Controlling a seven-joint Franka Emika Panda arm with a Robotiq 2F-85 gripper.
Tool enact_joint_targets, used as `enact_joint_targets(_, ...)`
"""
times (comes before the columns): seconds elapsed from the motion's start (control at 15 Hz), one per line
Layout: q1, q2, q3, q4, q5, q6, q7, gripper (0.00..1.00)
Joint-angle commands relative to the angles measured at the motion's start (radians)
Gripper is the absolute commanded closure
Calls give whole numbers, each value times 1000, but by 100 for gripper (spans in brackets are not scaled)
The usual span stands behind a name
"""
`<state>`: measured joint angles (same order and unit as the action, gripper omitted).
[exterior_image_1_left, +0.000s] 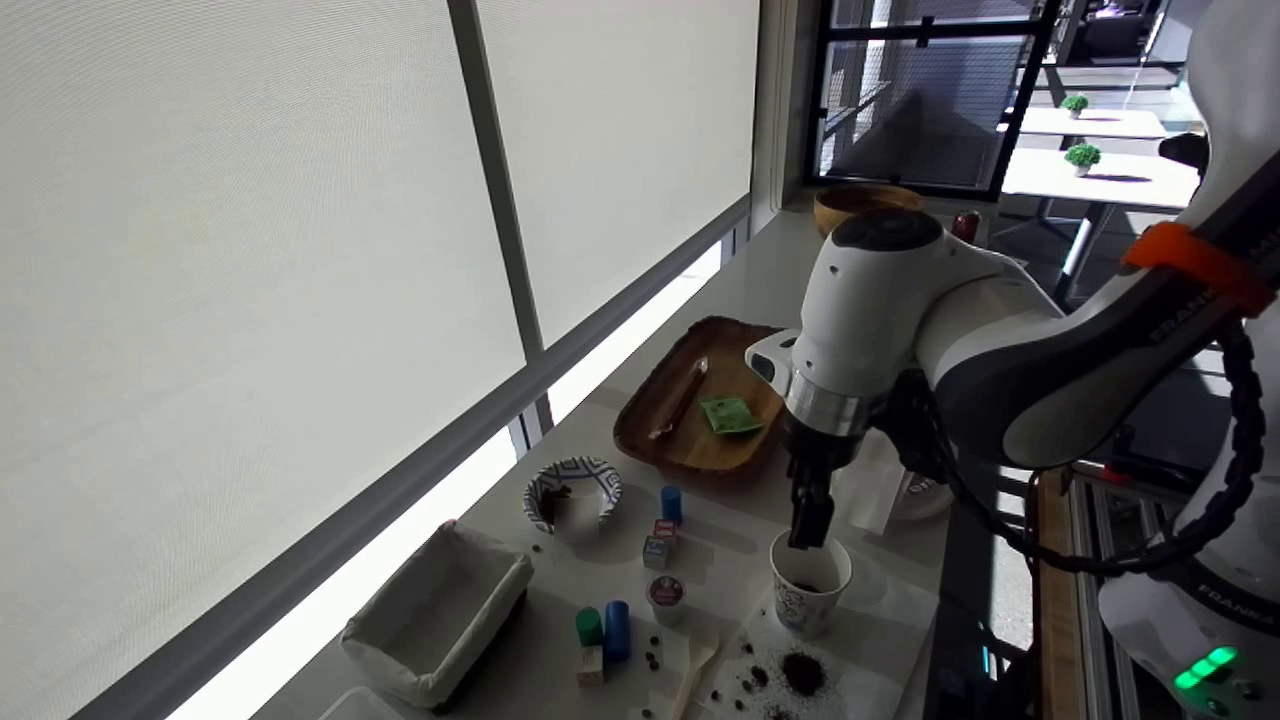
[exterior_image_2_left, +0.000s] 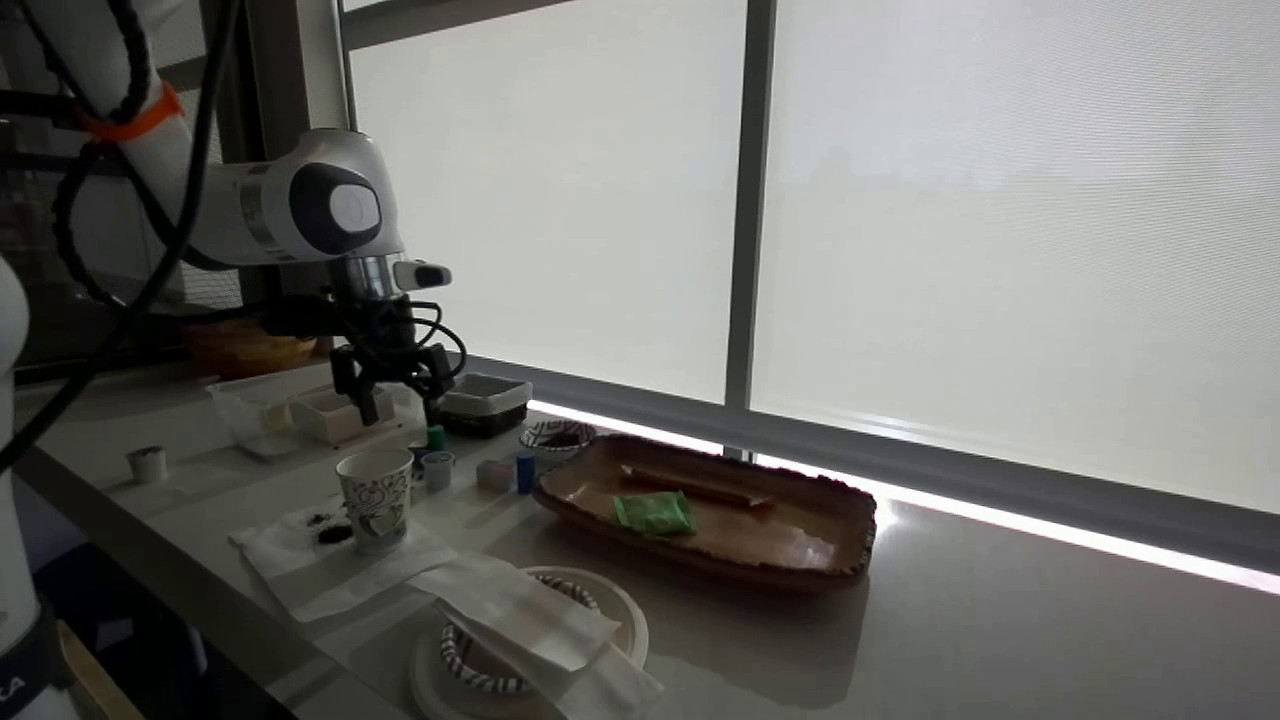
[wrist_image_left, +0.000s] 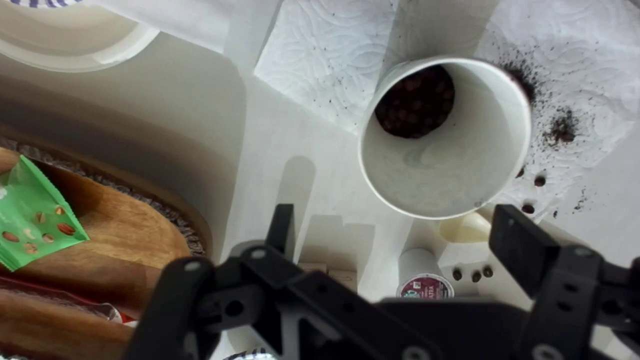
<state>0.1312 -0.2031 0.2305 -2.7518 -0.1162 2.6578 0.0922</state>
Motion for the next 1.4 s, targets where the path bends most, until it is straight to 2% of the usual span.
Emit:
enact_joint_targets(0.0,-10,46,-12,0,-55,2,-2,0)
enact_joint_targets(0.8,-24,146,-37,-1,-165,-1,22,0)
enact_joint_targets(0.87,-22,158,-40,-1,-167,7,24,4)
enact_joint_targets(0.93,-21,167,-42,-1,-171,10,27,24)
enact_joint_targets(1.07,-19,187,-47,-1,-165,23,37,30)
enact_joint_targets(1.33,-12,218,-53,1,-160,54,60,63)
